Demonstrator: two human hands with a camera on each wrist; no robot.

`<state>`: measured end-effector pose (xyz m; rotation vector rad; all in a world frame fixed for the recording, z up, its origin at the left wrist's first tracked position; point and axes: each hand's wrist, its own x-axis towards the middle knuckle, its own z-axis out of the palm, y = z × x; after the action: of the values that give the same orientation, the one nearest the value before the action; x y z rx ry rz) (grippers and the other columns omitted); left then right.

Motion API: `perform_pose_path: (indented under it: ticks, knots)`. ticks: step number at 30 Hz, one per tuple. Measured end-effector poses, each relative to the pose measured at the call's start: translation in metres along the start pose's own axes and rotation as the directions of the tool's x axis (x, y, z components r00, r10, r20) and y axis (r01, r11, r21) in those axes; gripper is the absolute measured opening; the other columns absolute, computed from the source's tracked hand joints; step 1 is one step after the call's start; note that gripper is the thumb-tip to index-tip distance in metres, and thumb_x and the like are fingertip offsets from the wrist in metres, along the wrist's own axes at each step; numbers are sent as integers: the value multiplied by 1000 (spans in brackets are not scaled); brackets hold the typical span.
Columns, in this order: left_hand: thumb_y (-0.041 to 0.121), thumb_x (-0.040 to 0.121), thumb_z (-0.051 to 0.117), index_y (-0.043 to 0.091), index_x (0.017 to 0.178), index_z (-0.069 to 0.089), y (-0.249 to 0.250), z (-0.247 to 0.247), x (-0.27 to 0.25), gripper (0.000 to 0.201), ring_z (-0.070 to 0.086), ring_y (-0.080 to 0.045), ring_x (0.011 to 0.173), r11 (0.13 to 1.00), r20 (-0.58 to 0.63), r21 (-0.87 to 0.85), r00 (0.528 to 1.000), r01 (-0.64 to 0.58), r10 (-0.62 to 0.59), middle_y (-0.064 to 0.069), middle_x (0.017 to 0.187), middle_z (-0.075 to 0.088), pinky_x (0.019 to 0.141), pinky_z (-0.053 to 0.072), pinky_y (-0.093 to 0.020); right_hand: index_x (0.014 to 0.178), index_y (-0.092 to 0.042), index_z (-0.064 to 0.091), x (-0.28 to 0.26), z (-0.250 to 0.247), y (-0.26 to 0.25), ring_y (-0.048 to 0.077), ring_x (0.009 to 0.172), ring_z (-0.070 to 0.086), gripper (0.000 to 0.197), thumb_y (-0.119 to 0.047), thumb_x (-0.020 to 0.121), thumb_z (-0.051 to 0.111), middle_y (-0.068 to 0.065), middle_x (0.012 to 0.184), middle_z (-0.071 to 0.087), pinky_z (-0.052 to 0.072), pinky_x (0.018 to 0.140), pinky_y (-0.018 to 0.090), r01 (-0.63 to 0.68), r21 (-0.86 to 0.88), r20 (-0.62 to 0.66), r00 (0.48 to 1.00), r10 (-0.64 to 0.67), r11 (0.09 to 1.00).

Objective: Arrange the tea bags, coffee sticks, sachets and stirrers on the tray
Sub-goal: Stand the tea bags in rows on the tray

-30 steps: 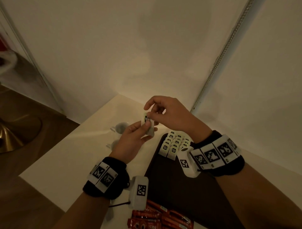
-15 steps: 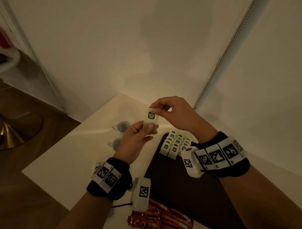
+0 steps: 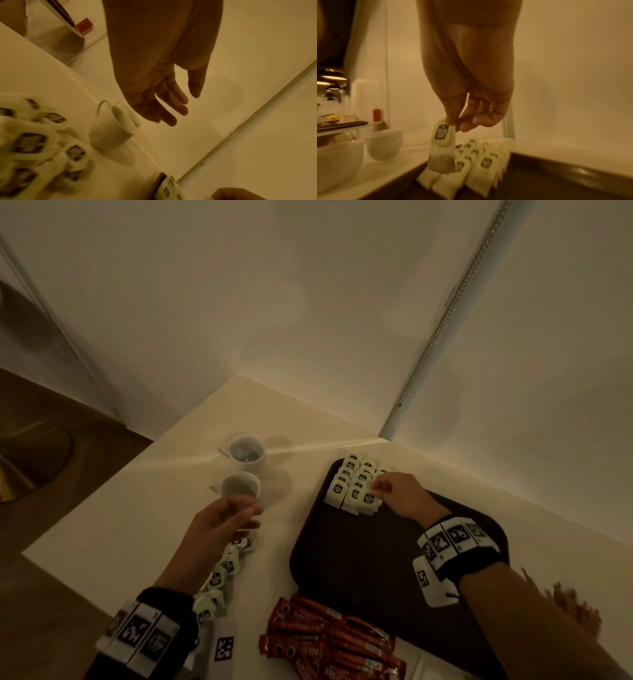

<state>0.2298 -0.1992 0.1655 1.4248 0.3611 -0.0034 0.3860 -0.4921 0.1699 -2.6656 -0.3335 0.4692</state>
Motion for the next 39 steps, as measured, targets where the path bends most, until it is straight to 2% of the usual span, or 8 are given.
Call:
perform_pose_path:
  ticks: [7,10,14,21,27,31,33,39]
  knots:
    - [12,85,56,2,100,64,-30,-33,-27,20,65,-19,75,995,-96,-56,992,79,-85,-16,94,70,65,54,-20,99,-8,66,8,40,38,9,75,56,13,-15,91,59,2,91,62,46,70,21,-108,52,173,980,98,993]
    - [5,91,51,2,100,64,-40,-47,-35,16,65,-17,70,992,-137,-50,983,120,-126,-17,93,69,60,53,-18,92,-11,64,14,46,47,12,83,57,5,-12,88,62,5,93,63,47,77,26,-154,93,90,985,146,984]
    - [3,94,47,2,102,63,-43,-59,-42,18,66,-16,66,986,-173,-41,971,159,-164,-11,86,71,57,53,-17,92,-9,62,22,46,51,9,76,53,6,-6,87,62,9,99,64,43,72,24,-196,204,-7,979,202,959]
    - [2,96,44,2,101,61,-38,-62,-45,18,67,-14,64,985,-180,-27,969,170,-172,-4,79,73,55,52,-17,87,-10,61,41,48,55,17,89,58,8,-2,87,60,13,107,66,48,78,27,-231,229,-46,968,247,946]
    - [5,95,47,1,103,62,-38,-59,-44,17,67,-17,68,981,-192,-35,962,191,-194,-13,90,70,58,54,-19,99,-4,63,45,45,53,22,97,59,12,-5,88,60,13,106,65,41,77,24,-233,210,-100,961,258,949]
    - [4,95,48,3,101,63,-28,-53,-44,16,64,-19,71,987,-197,37,969,159,-149,-13,92,68,62,52,-23,102,-10,61,32,40,28,16,84,55,14,-16,89,62,7,98,63,41,71,25,-104,222,-175,974,144,969]
    - [4,93,54,9,95,66,-25,-56,-39,13,62,-16,69,971,-218,202,972,130,-85,-9,87,69,61,49,-22,101,-15,61,14,44,7,15,83,56,12,-18,89,61,2,93,60,41,65,20,-15,253,-114,993,45,967]
    - [15,86,68,23,87,67,-32,-77,-29,8,58,-11,63,731,-138,677,990,82,17,4,83,66,56,40,-11,94,-21,64,-57,86,-48,-3,84,57,9,-14,89,61,-10,90,63,41,71,5,252,278,150,942,-301,927]
